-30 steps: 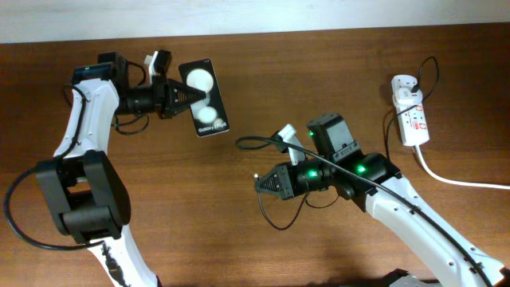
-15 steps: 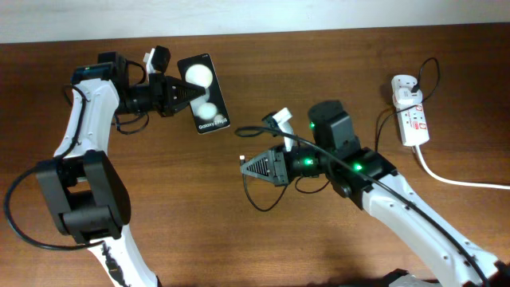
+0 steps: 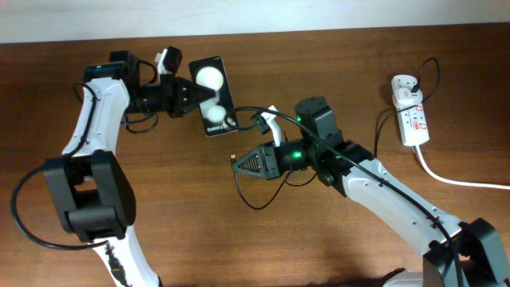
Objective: Plug charger to phone and switch on socket
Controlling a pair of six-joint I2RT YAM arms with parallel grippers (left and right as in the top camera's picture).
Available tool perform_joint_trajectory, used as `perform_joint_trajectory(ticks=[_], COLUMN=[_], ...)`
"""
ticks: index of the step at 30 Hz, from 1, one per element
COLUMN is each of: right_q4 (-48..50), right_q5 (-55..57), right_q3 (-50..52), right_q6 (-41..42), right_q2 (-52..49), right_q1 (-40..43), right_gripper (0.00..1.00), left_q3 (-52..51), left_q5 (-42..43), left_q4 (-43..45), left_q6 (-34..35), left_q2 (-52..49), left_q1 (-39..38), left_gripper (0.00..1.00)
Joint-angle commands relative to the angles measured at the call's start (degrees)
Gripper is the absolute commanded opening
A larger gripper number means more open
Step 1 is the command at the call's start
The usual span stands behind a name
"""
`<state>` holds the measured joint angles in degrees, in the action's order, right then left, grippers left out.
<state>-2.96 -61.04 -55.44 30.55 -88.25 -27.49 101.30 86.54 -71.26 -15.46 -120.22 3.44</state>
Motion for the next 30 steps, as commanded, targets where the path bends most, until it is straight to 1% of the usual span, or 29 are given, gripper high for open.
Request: perform_joint_trajectory(ticks=[1,11,15,18,22,26,28,30], right_q4=[0.87,2.64,2.82,3.54,8.26,8.39,8.5,10.69], right_q5=[-1.99,-1.75,-2.23,-5.99,-12.15,-13.64,-13.62,-15.37], right_q3=[-0.07,-0.07,-0.07,-0.07,-0.07,-0.07,-0.07,-0.07], right_q6=[0.22,1.2,1.49,1.46,1.81,2.58,2.58,2.84], right_q2=[-0.26,-0.26,-0.59,-1.33,-4.59,-8.15,-8.35,-8.35], right_q1=[0.13,0.35,2.64,5.18,6.19,6.12,6.08,6.08], right_gripper=[0.04,0.04,0.04,0.04,0.04,0.04,0.04,0.04], left_q3=[0.31,0.31,0.31,0.31,0.31,0.31,0.31,0.31], left_q5=[1.77,1.79,1.84,1.84,1.81,1.79,1.77,1.77], left_q4=[0.07,-1.03,-1.01,-1.01,-0.98,-0.98,-0.96,-0.79], left_q6=[-1.09,-1.07,-1.09,-1.09,-1.09,-1.09,-1.09,-1.09], left_q2=[0.2,0.2,0.2,0.2,0.2,0.2,0.2,0.2], left_q1=[-1.16,-1.55,-1.57,-1.6,-1.57,-1.57,-1.57,-1.6], left_gripper=[0.0,0.0,0.0,0.0,0.0,0.0,0.0,0.0])
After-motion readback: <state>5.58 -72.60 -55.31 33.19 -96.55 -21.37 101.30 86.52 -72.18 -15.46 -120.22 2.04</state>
